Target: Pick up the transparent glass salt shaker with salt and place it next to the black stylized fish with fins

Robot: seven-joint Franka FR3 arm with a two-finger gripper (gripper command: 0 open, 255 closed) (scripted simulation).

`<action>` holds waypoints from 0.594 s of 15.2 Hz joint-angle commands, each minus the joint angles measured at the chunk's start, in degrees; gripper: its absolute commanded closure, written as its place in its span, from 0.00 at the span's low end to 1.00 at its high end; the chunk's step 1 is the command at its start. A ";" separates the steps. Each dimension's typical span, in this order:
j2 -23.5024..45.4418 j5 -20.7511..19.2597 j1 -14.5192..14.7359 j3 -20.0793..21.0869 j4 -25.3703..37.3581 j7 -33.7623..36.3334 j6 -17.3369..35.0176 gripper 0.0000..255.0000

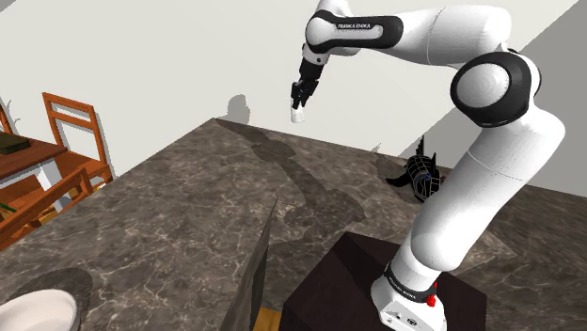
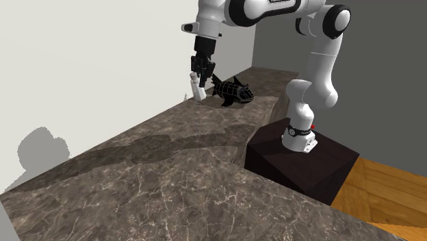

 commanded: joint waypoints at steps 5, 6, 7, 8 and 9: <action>-8.06 -1.71 -2.04 -2.02 -7.54 -3.53 -0.33 1.00; -9.60 -2.10 -2.49 -2.47 -8.96 -4.28 -0.41 1.00; -11.11 -2.50 -2.96 -2.94 -10.31 -5.05 -0.53 1.00; -12.59 -2.90 -3.44 -3.42 -11.58 -5.83 -0.68 1.00; -14.04 -3.32 -3.93 -3.92 -12.78 -6.64 -0.88 1.00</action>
